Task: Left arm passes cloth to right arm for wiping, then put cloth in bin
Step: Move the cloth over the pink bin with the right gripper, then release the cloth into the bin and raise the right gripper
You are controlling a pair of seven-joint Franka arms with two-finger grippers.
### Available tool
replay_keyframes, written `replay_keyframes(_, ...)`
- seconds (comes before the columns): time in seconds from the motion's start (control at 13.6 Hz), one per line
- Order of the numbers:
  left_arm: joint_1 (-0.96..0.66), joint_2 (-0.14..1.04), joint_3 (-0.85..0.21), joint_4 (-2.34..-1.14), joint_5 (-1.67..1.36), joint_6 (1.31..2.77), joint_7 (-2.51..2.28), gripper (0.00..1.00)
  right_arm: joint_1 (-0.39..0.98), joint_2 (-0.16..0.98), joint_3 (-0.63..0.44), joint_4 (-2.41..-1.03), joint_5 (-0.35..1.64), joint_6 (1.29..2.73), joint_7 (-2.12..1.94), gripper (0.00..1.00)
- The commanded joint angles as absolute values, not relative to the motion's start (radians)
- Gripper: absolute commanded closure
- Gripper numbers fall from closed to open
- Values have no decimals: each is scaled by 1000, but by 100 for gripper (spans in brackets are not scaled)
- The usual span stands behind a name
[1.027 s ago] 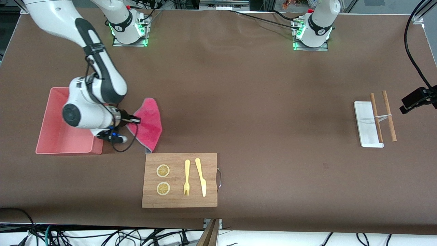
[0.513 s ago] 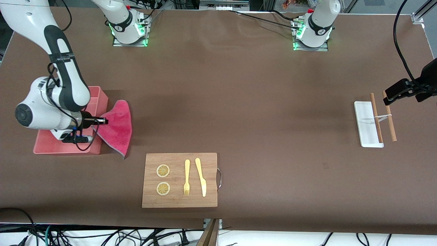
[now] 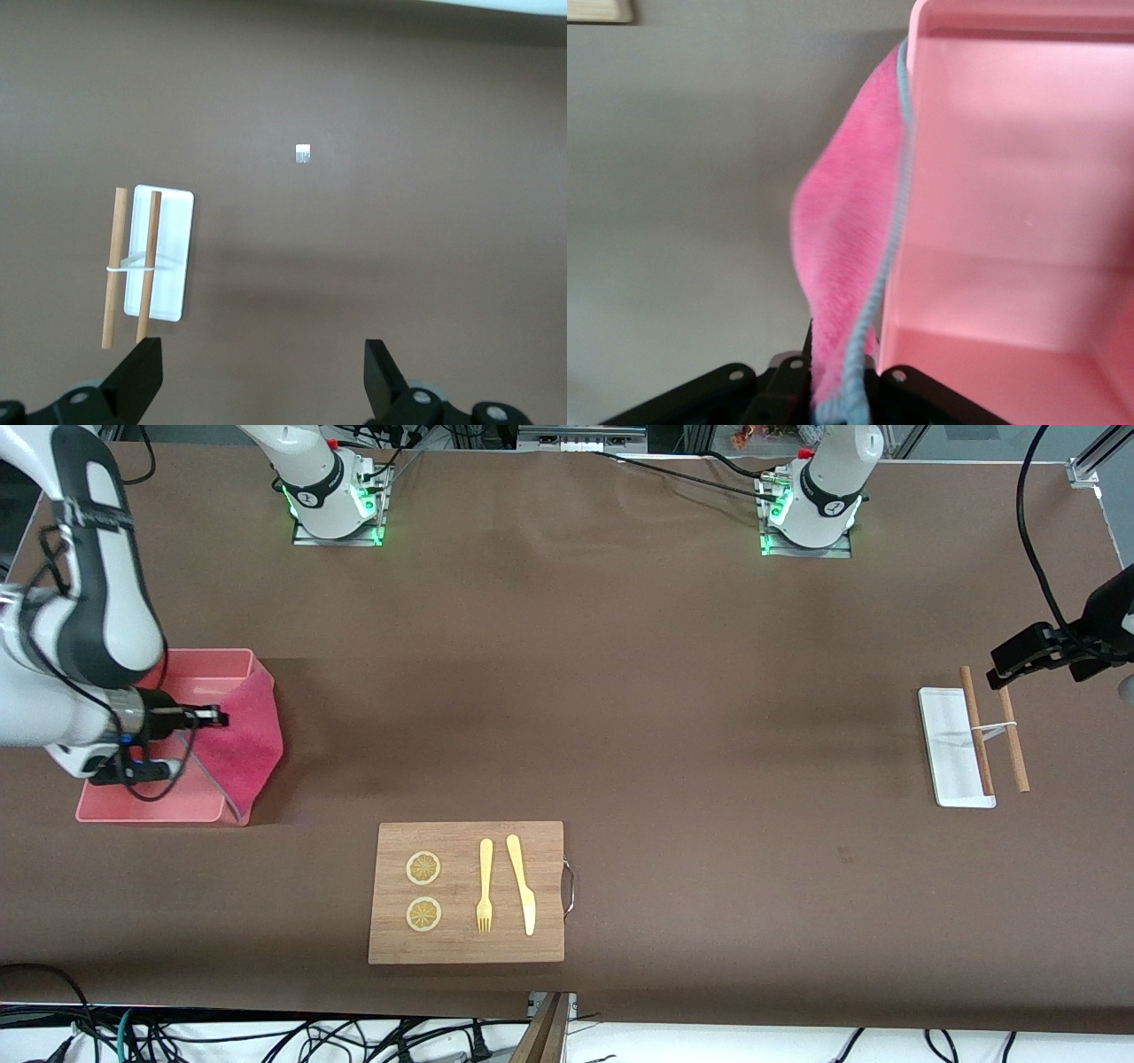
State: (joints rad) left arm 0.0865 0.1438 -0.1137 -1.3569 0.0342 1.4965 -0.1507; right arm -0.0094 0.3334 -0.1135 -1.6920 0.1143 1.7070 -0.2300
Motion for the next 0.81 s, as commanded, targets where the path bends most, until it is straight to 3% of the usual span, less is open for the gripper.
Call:
replay_keyframes(0.0,86,135,-118,-1351,20,1462,-160,0,-17,286,-120,-1632,68,1600,-235,100)
replay_keyframes(0.59,87,135,-140,-1359,-3,1437,-156,0,-84,146,-118,-1747,-55,1612,-284,100)
replay_keyframes(0.66,89,138,-140,-1368,-3,1437,-156,0,-100,141,-118,-1768,-55,1618,-290,97)
replay_keyframes(0.73,97,138,-140,-1373,-3,1437,-156,0,-101,137,-118,-1769,-57,1611,-293,77)
